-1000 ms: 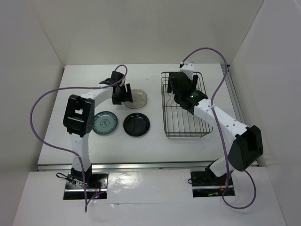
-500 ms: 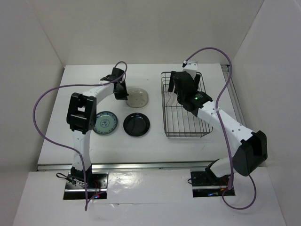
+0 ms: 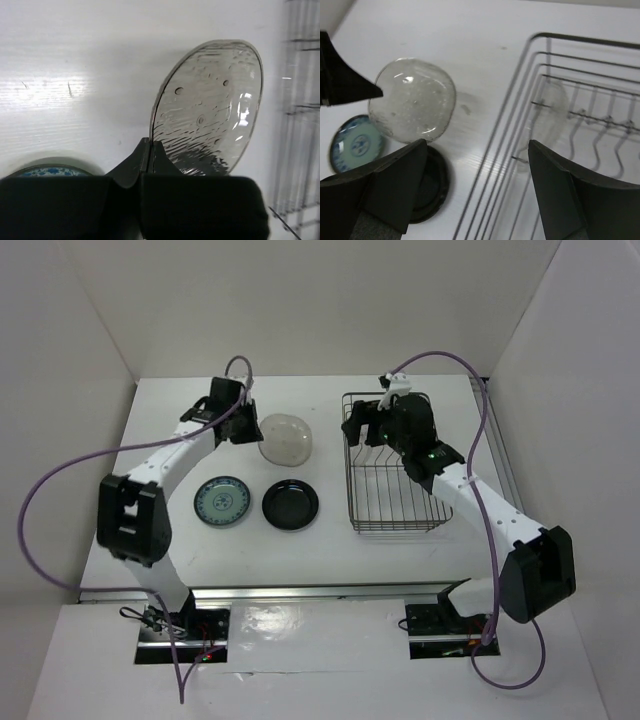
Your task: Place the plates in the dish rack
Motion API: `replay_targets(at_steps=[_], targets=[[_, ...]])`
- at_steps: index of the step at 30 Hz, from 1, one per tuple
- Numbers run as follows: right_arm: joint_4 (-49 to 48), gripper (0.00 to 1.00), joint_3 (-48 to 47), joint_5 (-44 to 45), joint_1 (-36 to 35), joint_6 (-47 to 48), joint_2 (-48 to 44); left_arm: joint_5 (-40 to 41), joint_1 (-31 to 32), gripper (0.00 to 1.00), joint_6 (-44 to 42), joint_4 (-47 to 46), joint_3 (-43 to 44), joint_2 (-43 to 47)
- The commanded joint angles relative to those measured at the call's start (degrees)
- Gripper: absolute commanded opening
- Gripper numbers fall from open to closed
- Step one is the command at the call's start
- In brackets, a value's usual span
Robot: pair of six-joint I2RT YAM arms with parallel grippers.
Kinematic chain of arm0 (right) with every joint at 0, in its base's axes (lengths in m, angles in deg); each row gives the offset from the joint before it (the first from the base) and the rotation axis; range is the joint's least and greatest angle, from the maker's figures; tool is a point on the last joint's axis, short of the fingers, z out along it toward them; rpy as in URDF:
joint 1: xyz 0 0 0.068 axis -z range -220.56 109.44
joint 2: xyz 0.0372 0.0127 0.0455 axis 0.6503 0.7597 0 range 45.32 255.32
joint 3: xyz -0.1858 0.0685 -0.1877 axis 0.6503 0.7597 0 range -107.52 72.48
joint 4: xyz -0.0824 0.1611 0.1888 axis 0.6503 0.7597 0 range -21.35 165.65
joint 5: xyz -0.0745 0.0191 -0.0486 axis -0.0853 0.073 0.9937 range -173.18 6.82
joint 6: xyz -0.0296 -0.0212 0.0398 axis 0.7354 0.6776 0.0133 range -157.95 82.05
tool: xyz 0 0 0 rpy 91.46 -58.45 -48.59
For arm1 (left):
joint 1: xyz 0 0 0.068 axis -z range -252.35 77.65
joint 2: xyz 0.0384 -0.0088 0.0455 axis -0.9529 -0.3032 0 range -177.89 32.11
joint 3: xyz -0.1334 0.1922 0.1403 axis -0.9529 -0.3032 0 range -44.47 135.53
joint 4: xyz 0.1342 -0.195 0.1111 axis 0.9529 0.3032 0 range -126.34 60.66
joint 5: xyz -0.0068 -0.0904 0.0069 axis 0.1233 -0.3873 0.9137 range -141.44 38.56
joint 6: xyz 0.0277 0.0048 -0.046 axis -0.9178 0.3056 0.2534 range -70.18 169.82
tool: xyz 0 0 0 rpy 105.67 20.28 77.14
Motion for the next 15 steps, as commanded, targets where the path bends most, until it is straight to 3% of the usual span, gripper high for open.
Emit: replay_targets(at_steps=[1,5,15], targets=[[-11.26,0.89,-0.39,-16.59,-0.08,3.26,-1.17,-9.67,-0.11,0.0,-6.15,-8.15,-1.53,11.05],[-11.26,0.89,-3.98,-17.73,-0.08,3.26,3.4,-19.51,-0.11,0.0,-6.69,-12.36,-4.68,15.26],[-13.99,0.86,-3.46,-20.63,-0.08,0.8,6.48,-32.0,-0.11,0.0,-3.79,-17.11,-6.36,16.07]])
